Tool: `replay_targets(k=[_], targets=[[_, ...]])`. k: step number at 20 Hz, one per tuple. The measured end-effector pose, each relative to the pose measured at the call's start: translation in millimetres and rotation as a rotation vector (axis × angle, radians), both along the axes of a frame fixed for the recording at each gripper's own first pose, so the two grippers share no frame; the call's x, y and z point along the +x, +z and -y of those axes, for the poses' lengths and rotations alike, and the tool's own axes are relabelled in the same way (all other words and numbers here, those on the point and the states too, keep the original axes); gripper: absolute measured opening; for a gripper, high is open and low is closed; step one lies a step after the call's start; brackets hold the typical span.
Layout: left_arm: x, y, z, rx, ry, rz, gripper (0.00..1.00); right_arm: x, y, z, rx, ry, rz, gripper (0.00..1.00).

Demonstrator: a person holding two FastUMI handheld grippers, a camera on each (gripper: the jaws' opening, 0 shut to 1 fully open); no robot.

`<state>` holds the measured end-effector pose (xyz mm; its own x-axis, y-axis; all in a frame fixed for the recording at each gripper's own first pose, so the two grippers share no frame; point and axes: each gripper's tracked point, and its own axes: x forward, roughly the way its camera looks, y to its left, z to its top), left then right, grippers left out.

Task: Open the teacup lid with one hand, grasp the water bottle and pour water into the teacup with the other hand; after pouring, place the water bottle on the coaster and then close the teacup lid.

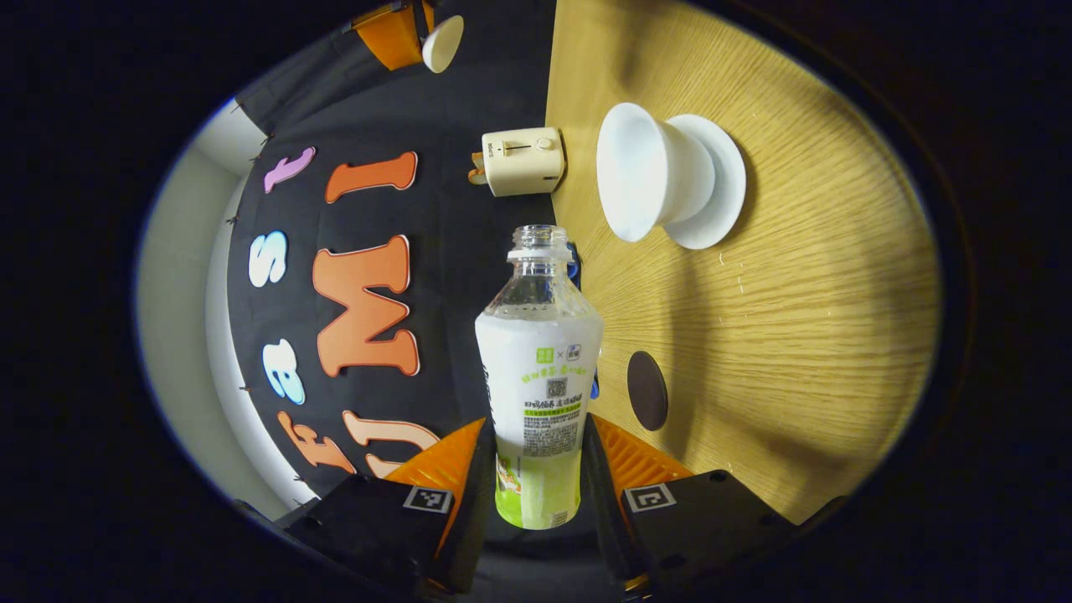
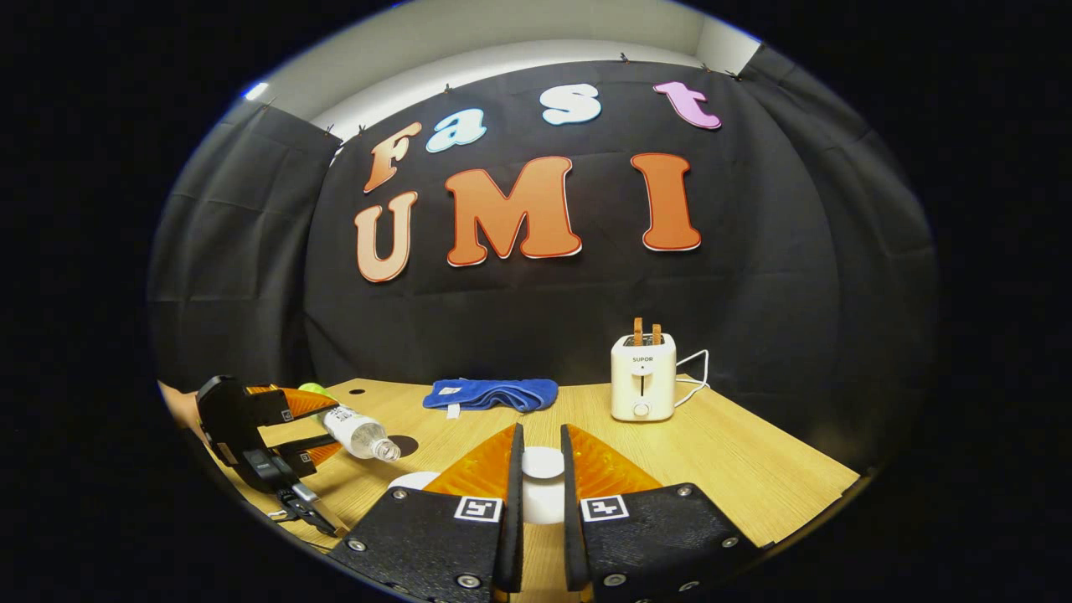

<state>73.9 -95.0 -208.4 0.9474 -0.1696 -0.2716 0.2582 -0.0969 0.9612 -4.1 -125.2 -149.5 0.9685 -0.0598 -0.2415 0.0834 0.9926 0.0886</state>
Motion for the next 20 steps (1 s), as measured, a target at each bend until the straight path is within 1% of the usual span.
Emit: replay_targets(k=[2,5,7,8,11,12,14,15,16,17,18,20], targets=[[-1,2,1,0.023,-0.005,0.009,0.58,0,-1,0,-0.003,-0.001,-0.002,0.20],[-2,5,4,0.046,-0.020,0.030,0.60,0,-1,-2,0.002,0.002,0.003,0.20],[-3,10,5,0.058,-0.027,0.038,0.58,0,0,-2,-0.003,0.006,0.004,0.20],[-3,11,5,0.061,-0.028,0.039,0.60,-1,0,-2,-0.006,0.006,0.006,0.20],[-2,13,2,0.078,-0.024,0.044,0.60,-2,1,0,-0.003,0.001,0.009,0.20],[-4,17,2,0.085,-0.025,0.052,0.62,-2,1,2,0.000,-0.003,0.009,0.20],[-4,23,1,0.099,-0.029,0.065,0.58,-4,2,1,0.006,-0.002,0.013,0.20],[-3,27,1,0.108,-0.032,0.073,0.58,-4,2,0,0.003,0.001,0.016,0.20],[-3,29,1,0.116,-0.033,0.079,0.60,-5,3,0,0.000,0.002,0.018,0.20],[-3,31,1,0.122,-0.038,0.083,0.60,-5,4,0,-0.002,0.003,0.019,0.20],[-3,33,1,0.127,-0.041,0.086,0.58,-5,4,0,-0.001,0.003,0.020,0.20],[-2,35,2,0.141,-0.043,0.090,0.58,-6,5,-1,0.003,0.006,0.024,0.20]])
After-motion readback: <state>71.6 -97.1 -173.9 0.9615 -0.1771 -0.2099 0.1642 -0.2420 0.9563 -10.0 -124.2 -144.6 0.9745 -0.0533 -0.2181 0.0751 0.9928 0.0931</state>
